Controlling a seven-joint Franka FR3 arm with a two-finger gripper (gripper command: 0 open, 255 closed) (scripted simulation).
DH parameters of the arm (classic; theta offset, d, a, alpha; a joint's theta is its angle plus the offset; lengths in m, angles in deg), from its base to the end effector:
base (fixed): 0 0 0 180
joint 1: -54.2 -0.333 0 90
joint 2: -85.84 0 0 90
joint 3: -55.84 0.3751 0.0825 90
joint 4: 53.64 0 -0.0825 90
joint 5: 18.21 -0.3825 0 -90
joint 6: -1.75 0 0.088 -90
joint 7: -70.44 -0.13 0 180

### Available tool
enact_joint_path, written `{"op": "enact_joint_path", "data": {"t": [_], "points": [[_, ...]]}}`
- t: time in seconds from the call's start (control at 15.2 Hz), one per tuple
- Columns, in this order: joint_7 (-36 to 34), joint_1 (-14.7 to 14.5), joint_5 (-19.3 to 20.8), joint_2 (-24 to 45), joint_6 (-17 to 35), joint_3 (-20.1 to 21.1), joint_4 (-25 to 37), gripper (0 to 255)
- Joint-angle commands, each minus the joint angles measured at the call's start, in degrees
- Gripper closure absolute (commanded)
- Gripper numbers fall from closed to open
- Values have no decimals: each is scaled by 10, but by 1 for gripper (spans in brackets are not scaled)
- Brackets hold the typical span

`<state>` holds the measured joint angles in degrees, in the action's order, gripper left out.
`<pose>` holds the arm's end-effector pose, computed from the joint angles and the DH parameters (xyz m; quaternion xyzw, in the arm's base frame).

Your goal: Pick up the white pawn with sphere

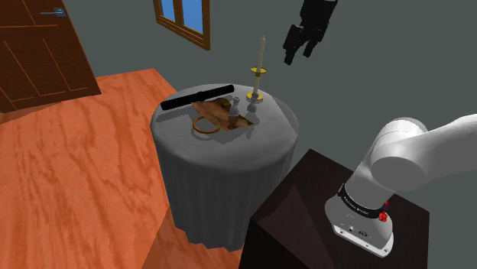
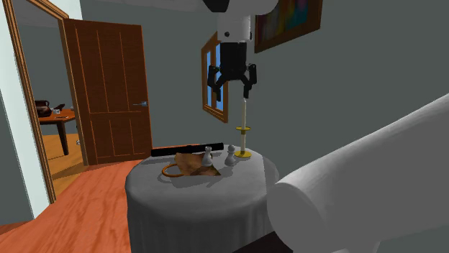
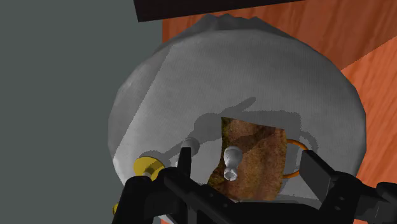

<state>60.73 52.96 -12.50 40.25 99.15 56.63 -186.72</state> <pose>0.2775 0.0000 0.6414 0.9926 -0.0661 0.0913 0.0457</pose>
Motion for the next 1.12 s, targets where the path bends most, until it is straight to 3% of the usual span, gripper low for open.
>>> {"op": "enact_joint_path", "data": {"t": [0.0, 0.53, 1.06], "points": [[0, 0, 0, 0, 0, 0, 0, 0], [24, -2, -10, 177, 84, -28, 46, 0], [56, -4, -35, 364, 134, -48, 134, 0]]}}
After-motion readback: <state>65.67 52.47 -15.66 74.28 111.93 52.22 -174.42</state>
